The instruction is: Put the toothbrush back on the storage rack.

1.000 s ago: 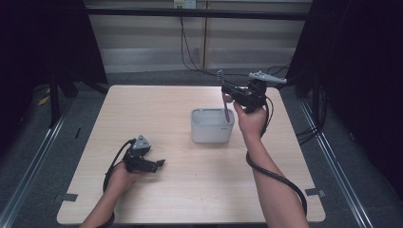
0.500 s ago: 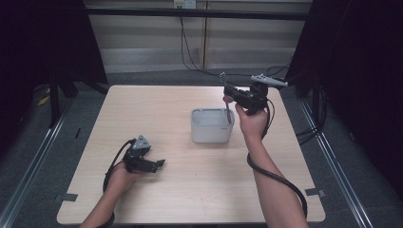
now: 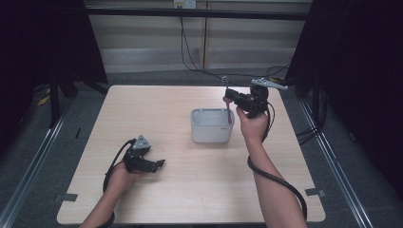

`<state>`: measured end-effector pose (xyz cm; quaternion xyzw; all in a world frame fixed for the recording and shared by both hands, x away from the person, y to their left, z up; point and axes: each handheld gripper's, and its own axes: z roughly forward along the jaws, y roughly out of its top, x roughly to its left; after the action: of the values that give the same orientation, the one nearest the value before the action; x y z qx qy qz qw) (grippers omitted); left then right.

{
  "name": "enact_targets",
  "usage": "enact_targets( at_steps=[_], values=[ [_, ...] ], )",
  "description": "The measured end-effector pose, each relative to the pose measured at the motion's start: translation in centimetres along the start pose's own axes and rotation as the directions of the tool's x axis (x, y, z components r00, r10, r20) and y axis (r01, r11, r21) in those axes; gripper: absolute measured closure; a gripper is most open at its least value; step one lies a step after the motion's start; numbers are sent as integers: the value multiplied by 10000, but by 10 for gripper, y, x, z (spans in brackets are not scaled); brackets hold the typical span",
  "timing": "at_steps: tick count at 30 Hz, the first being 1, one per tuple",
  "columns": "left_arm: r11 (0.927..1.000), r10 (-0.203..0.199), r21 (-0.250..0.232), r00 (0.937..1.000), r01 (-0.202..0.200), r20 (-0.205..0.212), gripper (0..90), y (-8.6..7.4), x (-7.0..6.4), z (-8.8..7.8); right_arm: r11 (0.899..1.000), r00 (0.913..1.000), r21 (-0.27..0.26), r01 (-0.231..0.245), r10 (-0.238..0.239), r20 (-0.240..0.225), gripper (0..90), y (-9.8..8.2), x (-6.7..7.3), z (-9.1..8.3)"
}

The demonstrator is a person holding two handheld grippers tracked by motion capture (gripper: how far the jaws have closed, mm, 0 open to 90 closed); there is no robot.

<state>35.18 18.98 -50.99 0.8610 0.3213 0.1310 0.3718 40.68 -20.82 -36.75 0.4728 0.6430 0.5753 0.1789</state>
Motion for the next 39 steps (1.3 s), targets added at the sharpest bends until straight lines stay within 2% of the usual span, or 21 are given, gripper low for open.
enact_targets(
  at_steps=[7, 19, 39],
  values=[
    [10000, 22, 15, 10000, -22, 4, 154, 0, 0, 0, 9998, 9999, 164, 91, -93, 118, 825, -5, -2, 1],
    [10000, 5, -19, 10000, -5, -31, 154, 0, 0, 0, 9990, 9994, 457, -23, 7, 347, 823, -15, -9, 0],
    [10000, -4, -19, 10000, 4, -27, 154, 0, 0, 0, 9968, 9989, 802, -45, 7, 472, 822, -31, -16, -5]
  ],
)
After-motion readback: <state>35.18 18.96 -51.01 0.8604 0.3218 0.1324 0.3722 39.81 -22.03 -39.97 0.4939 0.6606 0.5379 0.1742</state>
